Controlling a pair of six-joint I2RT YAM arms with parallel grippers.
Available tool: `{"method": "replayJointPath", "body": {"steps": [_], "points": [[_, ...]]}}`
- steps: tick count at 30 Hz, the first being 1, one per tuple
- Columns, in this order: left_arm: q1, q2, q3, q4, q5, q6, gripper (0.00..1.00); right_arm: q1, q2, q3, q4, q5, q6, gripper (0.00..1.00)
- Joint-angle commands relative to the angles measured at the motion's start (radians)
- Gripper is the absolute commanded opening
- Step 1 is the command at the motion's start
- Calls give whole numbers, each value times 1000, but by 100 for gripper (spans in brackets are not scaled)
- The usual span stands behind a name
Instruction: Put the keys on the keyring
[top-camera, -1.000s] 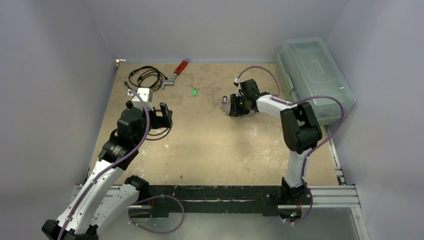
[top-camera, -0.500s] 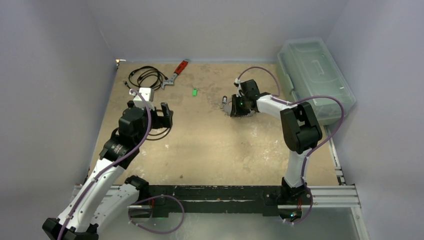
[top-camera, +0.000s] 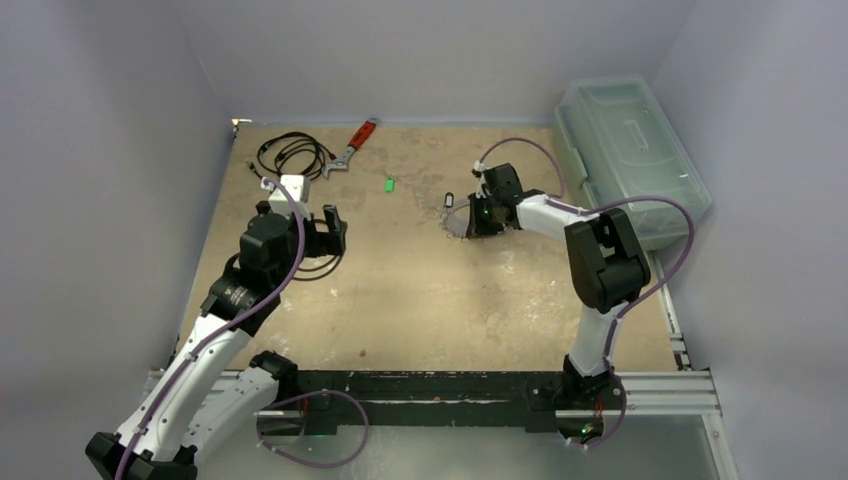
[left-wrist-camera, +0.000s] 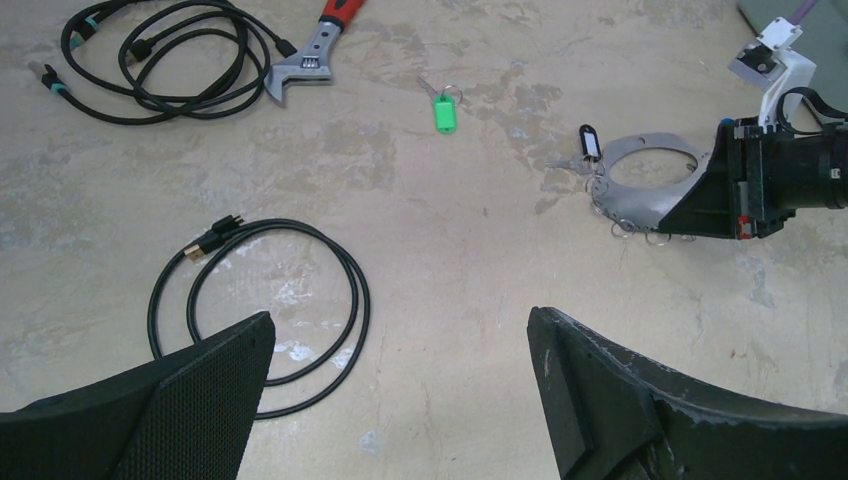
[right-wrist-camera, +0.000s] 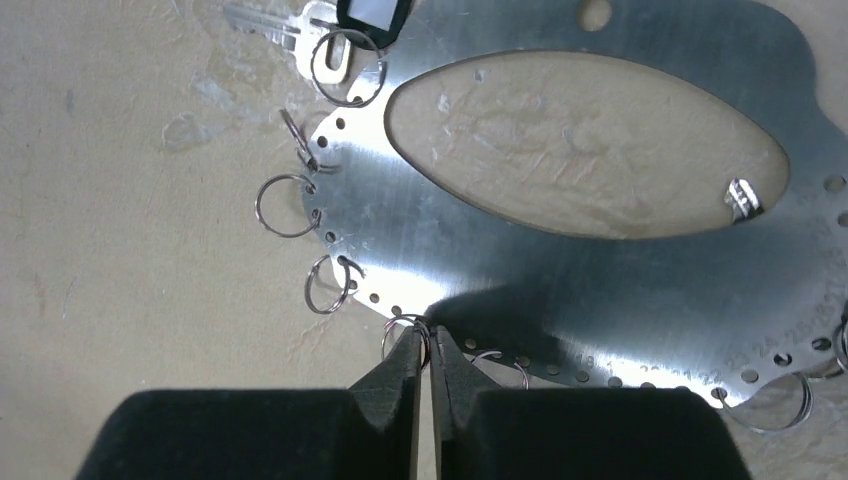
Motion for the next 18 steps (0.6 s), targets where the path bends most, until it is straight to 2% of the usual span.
{"method": "replayJointPath", "body": {"steps": [1,4,10,13,16,18], "points": [[8,4,-5,36,-4,-9,96,4,-77,-48,21,-28,20,4],[8,8,-7,36,-4,-10,96,10,-110,-88,31,-31,29,0],[8,16,-8,39,0,-9,96,38,-186,-168,23,-4,51,1],[8,28,-7,39,11,-9,96,41,-247,-235,49,18,81,24],[8,36,-5,36,20,-12,96,42,-330,-319,107,6,128,36],[8,39,-4,33,18,-12,96,42,-375,-362,147,-4,158,41]]}}
